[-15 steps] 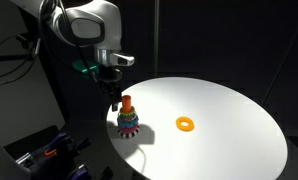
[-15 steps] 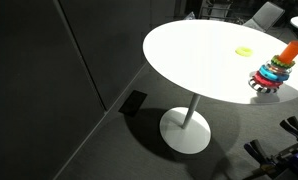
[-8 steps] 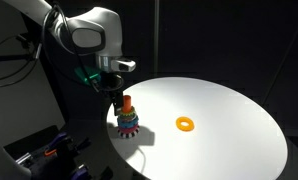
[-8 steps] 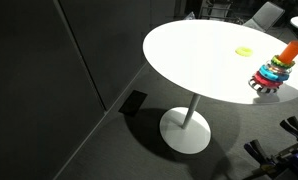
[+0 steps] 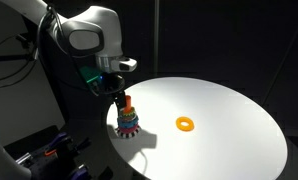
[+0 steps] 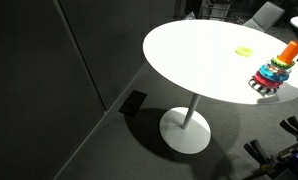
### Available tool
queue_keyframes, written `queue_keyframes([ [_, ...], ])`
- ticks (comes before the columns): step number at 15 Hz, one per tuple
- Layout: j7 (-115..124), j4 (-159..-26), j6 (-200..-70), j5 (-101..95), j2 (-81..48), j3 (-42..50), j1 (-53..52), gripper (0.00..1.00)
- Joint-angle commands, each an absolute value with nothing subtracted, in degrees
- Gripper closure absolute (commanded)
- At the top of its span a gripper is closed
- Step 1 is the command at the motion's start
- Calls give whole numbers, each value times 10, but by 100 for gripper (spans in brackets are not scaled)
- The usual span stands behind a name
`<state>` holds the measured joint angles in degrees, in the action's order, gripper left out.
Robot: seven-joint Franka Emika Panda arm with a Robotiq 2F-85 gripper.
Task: Pick up the green ring from the stack and put it on the table
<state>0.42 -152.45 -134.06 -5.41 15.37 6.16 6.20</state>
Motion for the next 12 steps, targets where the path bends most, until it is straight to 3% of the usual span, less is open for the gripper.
queue_keyframes([
  [1,-8,-1545,-1378,-43,166,64,63,0],
  [12,-3,-1565,-1464,-42,142,58,58,0],
])
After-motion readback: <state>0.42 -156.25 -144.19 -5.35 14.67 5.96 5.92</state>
